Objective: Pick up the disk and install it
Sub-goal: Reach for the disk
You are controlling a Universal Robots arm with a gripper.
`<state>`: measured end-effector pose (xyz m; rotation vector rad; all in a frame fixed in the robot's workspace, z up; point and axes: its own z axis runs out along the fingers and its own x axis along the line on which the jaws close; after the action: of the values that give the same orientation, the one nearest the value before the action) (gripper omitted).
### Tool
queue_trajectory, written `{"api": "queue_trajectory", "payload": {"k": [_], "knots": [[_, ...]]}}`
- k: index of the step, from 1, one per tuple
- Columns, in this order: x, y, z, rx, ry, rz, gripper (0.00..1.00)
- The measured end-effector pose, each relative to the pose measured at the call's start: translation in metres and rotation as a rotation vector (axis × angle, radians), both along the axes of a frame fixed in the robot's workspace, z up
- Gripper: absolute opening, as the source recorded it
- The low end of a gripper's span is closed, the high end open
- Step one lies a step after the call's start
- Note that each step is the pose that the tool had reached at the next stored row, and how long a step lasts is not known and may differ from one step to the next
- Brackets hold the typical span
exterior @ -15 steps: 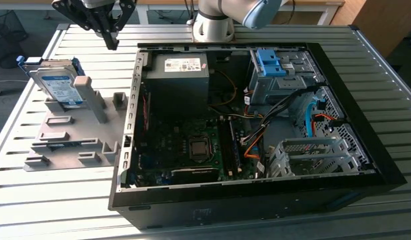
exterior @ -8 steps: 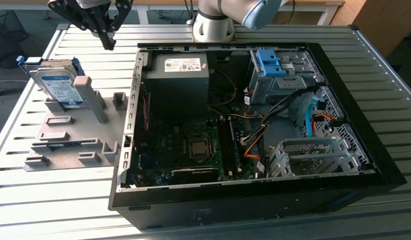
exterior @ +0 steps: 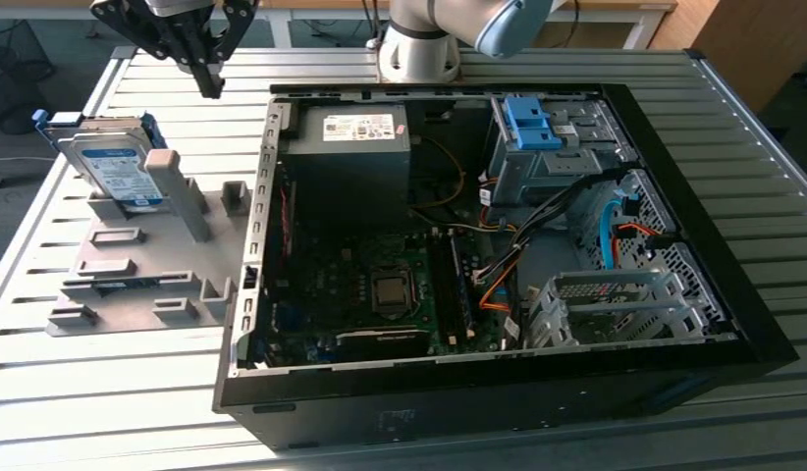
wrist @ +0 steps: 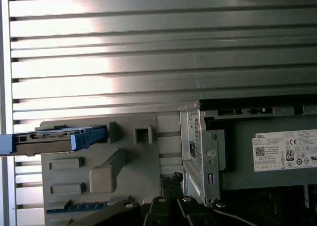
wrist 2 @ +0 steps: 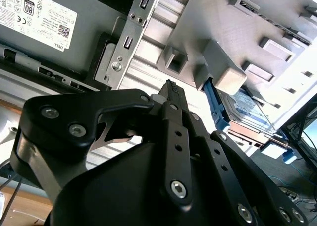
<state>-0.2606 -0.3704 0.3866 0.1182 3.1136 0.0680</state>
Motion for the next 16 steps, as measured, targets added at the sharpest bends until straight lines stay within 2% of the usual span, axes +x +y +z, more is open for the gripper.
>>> {"api": "queue_trajectory", "payload": {"k": [9, 16], "knots": [[-0.01, 0.0015, -0.0001, 0.0, 0.0, 0.0, 0.11], [-0.0214, 0.0036, -0.0002, 0.0, -0.0001, 0.0, 0.11]]}}
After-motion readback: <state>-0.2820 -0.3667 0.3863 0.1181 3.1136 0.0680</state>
